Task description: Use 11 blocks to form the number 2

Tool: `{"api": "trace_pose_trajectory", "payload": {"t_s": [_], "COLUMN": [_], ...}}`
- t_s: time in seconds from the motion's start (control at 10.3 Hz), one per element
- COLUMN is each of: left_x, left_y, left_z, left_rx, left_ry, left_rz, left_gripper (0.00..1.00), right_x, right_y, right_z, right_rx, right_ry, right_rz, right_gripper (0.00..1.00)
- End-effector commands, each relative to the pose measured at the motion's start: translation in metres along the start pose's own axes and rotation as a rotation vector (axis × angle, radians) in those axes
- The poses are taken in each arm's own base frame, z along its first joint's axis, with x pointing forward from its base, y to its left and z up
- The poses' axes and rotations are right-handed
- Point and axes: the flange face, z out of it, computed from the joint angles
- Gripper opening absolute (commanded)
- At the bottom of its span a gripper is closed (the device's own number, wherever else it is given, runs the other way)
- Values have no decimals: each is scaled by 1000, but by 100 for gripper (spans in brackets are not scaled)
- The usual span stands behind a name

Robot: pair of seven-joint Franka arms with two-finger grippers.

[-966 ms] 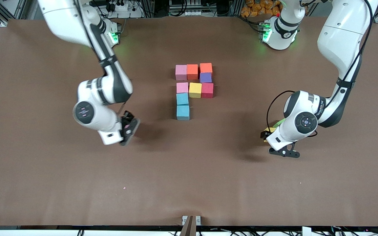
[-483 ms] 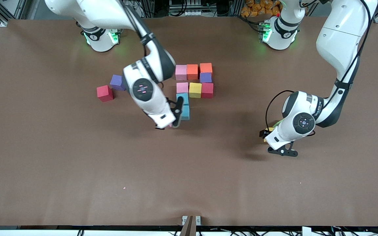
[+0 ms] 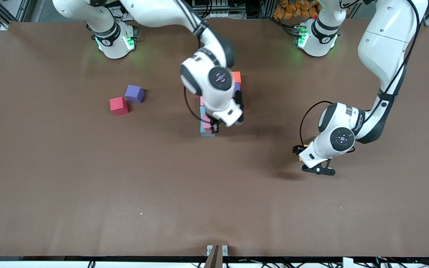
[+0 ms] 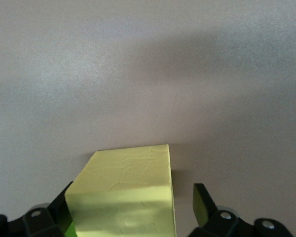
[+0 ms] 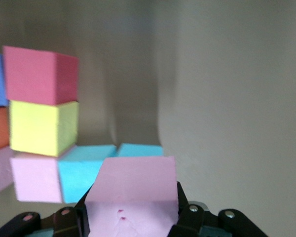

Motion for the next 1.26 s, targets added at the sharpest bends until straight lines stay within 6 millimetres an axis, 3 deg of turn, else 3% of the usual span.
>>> {"api": "trace_pose_trajectory", "payload": {"t_s": [0.0, 0.29, 0.48, 0.68, 1.16], "left_x": [-10, -10, -11, -11, -13], "left_y": [-3, -5, -5, -10, -13], "left_z": [-8, -7, -6, -7, -13], "left_rx": [-9, -10, -10, -9, -2], "left_ry": [2, 2, -1, -2, -11], "left_rz": [-24, -26, -24, -28, -26], "left_gripper": [100, 100, 100, 100, 93], "right_x": [13, 9, 27, 35, 40], "right_y": [-4, 1, -8, -6, 3], "right_z": [-1, 9, 26, 40, 48], "right_rx": [-5, 11, 13, 9, 13], "right_ry": [-33, -37, -26, -30, 22], "right_rz": [-19, -3, 70, 64, 82], "right_gripper": [15, 15, 15, 15, 14]}}
